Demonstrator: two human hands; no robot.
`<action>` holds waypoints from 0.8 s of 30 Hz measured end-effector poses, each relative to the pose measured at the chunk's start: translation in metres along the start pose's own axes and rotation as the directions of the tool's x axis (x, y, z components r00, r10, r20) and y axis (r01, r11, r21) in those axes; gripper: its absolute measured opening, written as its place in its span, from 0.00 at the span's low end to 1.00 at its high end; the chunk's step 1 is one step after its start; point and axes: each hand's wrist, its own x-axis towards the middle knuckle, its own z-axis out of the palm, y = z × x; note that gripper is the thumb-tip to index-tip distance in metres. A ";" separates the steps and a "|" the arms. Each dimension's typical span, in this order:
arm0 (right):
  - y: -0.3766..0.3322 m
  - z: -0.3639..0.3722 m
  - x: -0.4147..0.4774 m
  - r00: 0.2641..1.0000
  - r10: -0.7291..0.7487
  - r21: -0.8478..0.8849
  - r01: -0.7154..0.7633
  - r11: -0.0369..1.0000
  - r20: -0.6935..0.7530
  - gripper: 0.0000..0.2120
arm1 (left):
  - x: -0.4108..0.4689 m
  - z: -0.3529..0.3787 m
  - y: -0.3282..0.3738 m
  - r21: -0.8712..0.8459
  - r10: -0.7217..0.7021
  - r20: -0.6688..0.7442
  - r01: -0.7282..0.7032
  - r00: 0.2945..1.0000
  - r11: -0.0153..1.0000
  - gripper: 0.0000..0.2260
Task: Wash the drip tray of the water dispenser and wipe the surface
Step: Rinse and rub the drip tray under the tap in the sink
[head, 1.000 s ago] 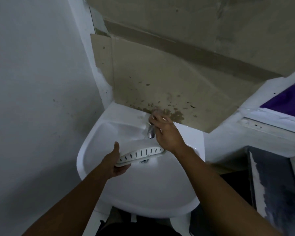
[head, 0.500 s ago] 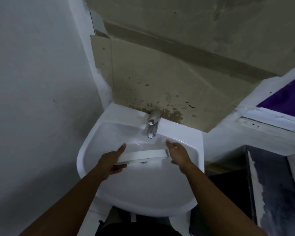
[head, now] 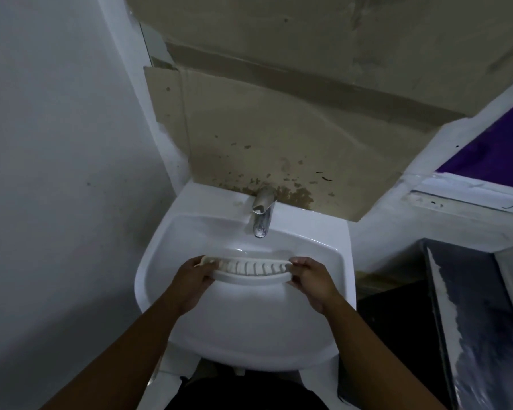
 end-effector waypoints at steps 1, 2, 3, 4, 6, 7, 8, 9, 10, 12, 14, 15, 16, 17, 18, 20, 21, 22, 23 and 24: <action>0.002 0.000 -0.001 1.000 -0.010 0.003 0.010 1.000 -0.006 0.07 | 0.000 0.001 0.001 0.026 -0.013 0.012 0.013 1.000 1.000 0.09; 0.004 -0.001 -0.001 1.000 -0.019 -0.002 0.019 1.000 -0.022 0.09 | -0.001 0.001 0.002 0.049 -0.027 0.019 0.026 0.999 0.998 0.08; 0.006 -0.002 -0.001 0.998 -0.034 -0.020 0.033 0.999 -0.046 0.12 | -0.001 0.003 0.003 0.060 -0.043 0.024 0.042 0.999 0.997 0.07; 0.009 -0.002 0.001 0.996 -0.059 -0.052 0.056 0.997 -0.068 0.14 | -0.002 0.004 0.005 0.064 -0.061 0.025 0.060 0.998 0.996 0.07; 0.011 0.001 0.002 0.993 -0.085 -0.097 0.077 0.992 -0.082 0.13 | -0.001 0.006 0.005 0.069 -0.073 0.033 0.071 0.997 0.995 0.12; 0.010 0.004 0.002 0.994 -0.072 -0.077 0.066 0.995 -0.081 0.14 | 0.001 0.007 0.005 0.078 -0.070 0.027 0.068 0.997 0.995 0.14; 0.008 0.008 0.000 0.996 -0.060 -0.041 0.057 0.998 -0.069 0.13 | 0.001 0.009 0.006 0.094 -0.061 0.021 0.059 0.998 0.994 0.14; 0.003 0.013 -0.005 0.997 -0.051 -0.009 0.050 0.999 -0.057 0.11 | 0.001 0.010 0.006 0.094 -0.049 0.011 0.048 0.999 0.994 0.12; -0.001 0.017 -0.008 0.998 -0.039 0.023 0.040 0.999 -0.053 0.11 | 0.002 0.011 0.006 0.078 -0.027 -0.005 0.027 1.000 0.997 0.11; -0.005 0.021 -0.009 0.995 -0.038 0.085 0.045 0.995 -0.090 0.10 | 0.004 0.011 0.005 0.075 0.053 -0.045 -0.049 0.998 0.996 0.06; -0.006 0.023 -0.009 0.991 -0.046 0.113 0.061 0.992 -0.128 0.06 | 0.004 0.012 0.007 0.073 0.110 -0.067 -0.105 0.992 0.992 0.05; -0.005 0.023 -0.009 0.990 -0.042 0.122 0.059 0.991 -0.135 0.04 | 0.005 0.012 0.008 0.044 0.119 -0.073 -0.116 0.990 0.992 0.08; -0.005 0.023 -0.009 0.991 -0.030 0.134 0.048 0.990 -0.130 0.02 | 0.004 0.011 0.009 0.010 0.116 -0.067 -0.115 0.991 0.993 0.11; -0.003 0.022 -0.010 0.993 -0.023 0.137 0.040 0.990 -0.120 0.02 | 0.004 0.010 0.011 -0.007 0.115 -0.039 -0.116 0.993 0.993 0.11; -0.002 0.021 -0.011 0.993 -0.033 0.139 0.048 0.989 -0.111 0.03 | 0.004 0.008 0.012 0.011 0.115 -0.003 -0.115 0.993 0.993 0.10; 0.002 0.019 -0.016 0.990 -0.080 0.151 0.097 0.984 -0.114 0.04 | 0.007 -0.001 0.012 0.079 0.117 0.026 -0.118 0.993 0.990 0.13; 0.005 0.019 -0.017 0.987 -0.104 0.171 0.125 0.977 -0.124 0.04 | 0.008 -0.006 0.012 0.089 0.109 0.027 -0.111 0.994 0.990 0.15; 0.008 0.018 -0.018 0.984 -0.121 0.195 0.145 0.970 -0.129 0.04 | 0.008 -0.011 0.012 0.076 0.091 0.032 -0.093 0.995 0.993 0.18; 0.011 0.018 -0.019 0.983 -0.134 0.203 0.158 0.966 -0.127 0.04 | 0.007 -0.014 0.012 0.054 0.068 0.050 -0.070 0.996 0.996 0.20; 0.013 0.019 -0.020 0.982 -0.145 0.183 0.166 0.969 -0.123 0.05 | 0.006 -0.017 0.011 0.041 0.053 0.064 -0.055 0.997 0.998 0.22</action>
